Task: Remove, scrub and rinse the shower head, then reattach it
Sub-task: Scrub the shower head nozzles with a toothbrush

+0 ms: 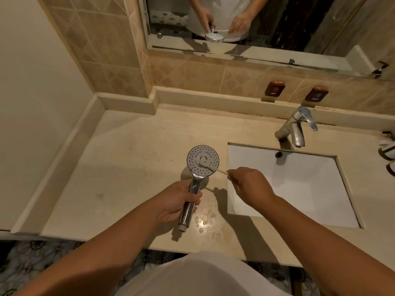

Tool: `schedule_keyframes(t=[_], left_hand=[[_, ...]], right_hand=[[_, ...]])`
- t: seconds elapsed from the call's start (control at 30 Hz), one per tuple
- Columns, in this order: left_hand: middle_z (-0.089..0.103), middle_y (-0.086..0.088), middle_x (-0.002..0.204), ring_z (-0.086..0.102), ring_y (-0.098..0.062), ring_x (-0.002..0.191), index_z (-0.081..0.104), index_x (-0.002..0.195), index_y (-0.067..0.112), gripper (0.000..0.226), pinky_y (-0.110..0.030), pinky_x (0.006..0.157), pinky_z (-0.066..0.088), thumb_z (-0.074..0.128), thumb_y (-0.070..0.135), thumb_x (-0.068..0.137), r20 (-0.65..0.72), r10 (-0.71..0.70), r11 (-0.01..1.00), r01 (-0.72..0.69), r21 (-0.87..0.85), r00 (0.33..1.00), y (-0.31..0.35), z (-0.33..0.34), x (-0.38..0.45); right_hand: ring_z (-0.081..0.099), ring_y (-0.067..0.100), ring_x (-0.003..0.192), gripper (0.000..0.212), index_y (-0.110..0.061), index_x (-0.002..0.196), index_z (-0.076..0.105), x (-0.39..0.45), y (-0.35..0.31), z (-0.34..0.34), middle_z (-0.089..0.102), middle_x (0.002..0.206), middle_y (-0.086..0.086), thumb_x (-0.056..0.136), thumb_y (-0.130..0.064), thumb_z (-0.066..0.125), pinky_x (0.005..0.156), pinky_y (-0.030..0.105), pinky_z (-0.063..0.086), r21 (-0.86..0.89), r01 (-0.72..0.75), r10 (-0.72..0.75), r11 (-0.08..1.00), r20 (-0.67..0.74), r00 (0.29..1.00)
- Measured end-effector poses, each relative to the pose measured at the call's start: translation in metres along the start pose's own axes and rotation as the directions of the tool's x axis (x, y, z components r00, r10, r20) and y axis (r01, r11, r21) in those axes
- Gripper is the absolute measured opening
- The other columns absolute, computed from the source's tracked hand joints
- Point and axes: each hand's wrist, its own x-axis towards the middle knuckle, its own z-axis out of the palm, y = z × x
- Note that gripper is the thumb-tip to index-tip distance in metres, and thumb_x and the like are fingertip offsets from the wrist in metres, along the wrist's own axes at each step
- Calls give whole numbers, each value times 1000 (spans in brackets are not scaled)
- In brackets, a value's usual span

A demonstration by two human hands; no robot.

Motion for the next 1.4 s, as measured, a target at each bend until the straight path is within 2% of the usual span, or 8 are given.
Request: schedule_keyframes(t=[0.13, 0.27, 0.4, 0.5, 0.63, 0.87, 1.0, 1.4], left_hand=[[58, -10, 89, 59, -17, 73, 55, 124, 7, 40, -34, 69, 50, 50, -13, 90, 4, 5, 1000, -5, 28, 1000, 1, -2, 1], [59, -9, 86, 58, -16, 72, 58, 120, 8, 38, -33, 68, 51, 49, -13, 89, 13, -2, 1000, 2, 2, 1000, 0, -5, 2], [58, -10, 86, 58, -17, 72, 57, 118, 5, 36, -33, 67, 51, 49, -14, 89, 1, -13, 1000, 13, -12, 1000, -4, -9, 5], [59, -11, 88, 59, -18, 74, 57, 121, 7, 39, -33, 67, 52, 48, -15, 89, -19, -20, 999, 19, -37, 1000, -8, -13, 5], [59, -10, 85, 58, -19, 75, 57, 121, 8, 41, -34, 68, 49, 48, -15, 89, -14, -27, 999, 27, -21, 1000, -12, -17, 4], [59, -12, 90, 59, -19, 76, 55, 126, 9, 44, -35, 70, 50, 49, -15, 89, -16, -29, 999, 29, -18, 999, -14, -18, 5], [60, -12, 90, 59, -19, 75, 58, 120, 7, 39, -36, 71, 50, 50, -14, 89, -10, -17, 999, 17, -41, 1000, -12, -20, 6], [60, -12, 89, 58, -20, 74, 57, 115, 3, 35, -36, 69, 50, 52, -14, 86, 54, -21, 990, 28, -140, 998, -16, -26, 13]], right_hand=[[61, 26, 66, 18, -9, 97, 74, 10, 9, -3, 70, 76, 10, 94, -19, 60, 59, 28, 44, 75, -102, 112, 992, -132, 985], [55, 20, 61, 20, -11, 94, 73, 11, -2, 4, 67, 72, 6, 96, -23, 56, 56, 27, 41, 47, -56, 57, 997, -19, 998], [53, 19, 58, 24, -10, 80, 71, 21, 2, 5, 63, 63, 5, 95, -20, 57, 56, 25, 34, 187, -209, 220, 960, -43, 974], [52, 19, 58, 25, -10, 83, 70, 17, -10, 14, 65, 67, 7, 97, -23, 54, 53, 28, 34, 120, -145, 143, 982, 24, 989], [59, 22, 64, 26, -8, 85, 73, 20, 1, 11, 68, 71, 9, 97, -22, 54, 58, 29, 45, 166, -236, 240, 957, -5, 971], [55, 19, 62, 26, -9, 86, 72, 19, 1, 11, 67, 70, 6, 97, -23, 53, 55, 27, 40, 132, -219, 221, 967, -1, 975], [49, 16, 62, 20, -14, 95, 71, 11, 0, 12, 65, 75, 4, 96, -23, 53, 56, 26, 41, 8, -113, 113, 994, 38, 993], [60, 23, 67, 26, -11, 95, 72, 2, 11, 15, 68, 76, 7, 98, -26, 51, 64, 36, 53, 72, -156, 154, 985, 29, 988]])
